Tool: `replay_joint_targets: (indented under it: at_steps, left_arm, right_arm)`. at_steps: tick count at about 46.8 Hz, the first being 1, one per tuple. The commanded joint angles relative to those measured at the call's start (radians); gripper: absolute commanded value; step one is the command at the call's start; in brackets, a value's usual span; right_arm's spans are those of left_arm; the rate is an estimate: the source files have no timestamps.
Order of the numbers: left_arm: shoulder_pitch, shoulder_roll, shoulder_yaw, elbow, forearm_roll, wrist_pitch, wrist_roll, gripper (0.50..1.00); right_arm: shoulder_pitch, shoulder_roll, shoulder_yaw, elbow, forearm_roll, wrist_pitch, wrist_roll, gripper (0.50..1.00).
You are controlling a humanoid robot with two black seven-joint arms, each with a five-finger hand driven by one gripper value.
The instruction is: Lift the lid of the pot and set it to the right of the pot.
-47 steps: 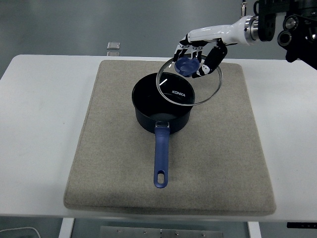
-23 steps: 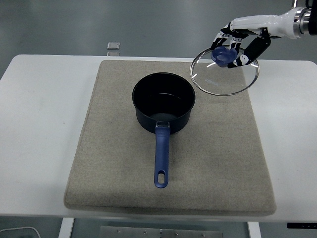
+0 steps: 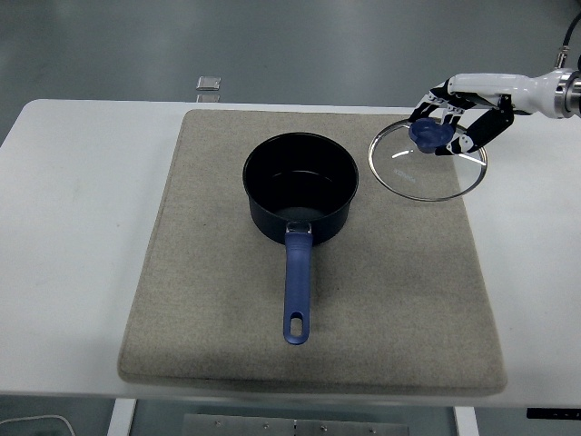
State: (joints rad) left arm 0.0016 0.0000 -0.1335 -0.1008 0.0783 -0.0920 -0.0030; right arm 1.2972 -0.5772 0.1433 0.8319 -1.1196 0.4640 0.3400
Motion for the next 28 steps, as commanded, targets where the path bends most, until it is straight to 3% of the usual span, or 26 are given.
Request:
replay_joint_targets:
  at_steps: [1, 28]
  left_arm:
    - [0.000, 0.000, 0.000, 0.001, 0.000, 0.000, 0.000, 1.000]
    - [0.000, 0.000, 0.000, 0.001, 0.000, 0.000, 0.000, 1.000]
  right_arm:
    - [-0.015, 0.005, -0.002, -0.008, -0.002, -0.021, 0.004, 0.500]
    - [-0.102, 0.053, -0.045, -0.056, -0.003, -0.176, 0.014, 0.500]
